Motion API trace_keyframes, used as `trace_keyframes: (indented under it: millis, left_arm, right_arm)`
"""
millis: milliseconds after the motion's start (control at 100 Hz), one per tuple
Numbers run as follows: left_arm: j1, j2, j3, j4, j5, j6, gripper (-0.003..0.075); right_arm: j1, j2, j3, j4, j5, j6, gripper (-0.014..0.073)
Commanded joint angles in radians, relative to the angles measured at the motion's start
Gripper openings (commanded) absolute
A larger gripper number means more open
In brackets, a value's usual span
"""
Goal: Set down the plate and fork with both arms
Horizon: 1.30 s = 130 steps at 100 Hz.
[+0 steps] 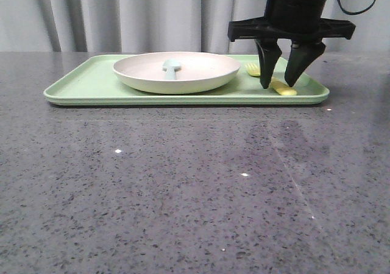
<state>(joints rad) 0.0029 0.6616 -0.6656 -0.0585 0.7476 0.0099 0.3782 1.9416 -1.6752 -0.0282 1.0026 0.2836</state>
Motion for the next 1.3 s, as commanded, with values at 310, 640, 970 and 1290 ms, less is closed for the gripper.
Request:
trace_keyframes:
  millis: [310,640,970,1290]
  left_arm:
    - [0.003,-0.001,-0.025,-0.009,-0.069,-0.01,0.0438]
    - [0.003,-0.001,-0.025,-0.009,-0.069,-0.01,0.0438]
    - [0.003,-0.001,-0.025,-0.009,-0.069,-0.01,0.0438]
    - [0.003,-0.001,-0.025,-0.009,-0.069,-0.01,0.0438]
  right_arm:
    - [-0.007,-0.201,-0.019,-0.132,-0.025,-0.001,0.0332]
    - [-0.007,-0.428,0.07,-0.256,-0.066,-0.001,0.0332]
    - [-0.068,-0.711,0.373,-0.285,-0.108,-0.001,0.0332]
    - [-0.173,-1.006,0.65,-0.286,-0.137,-0.001,0.0332]
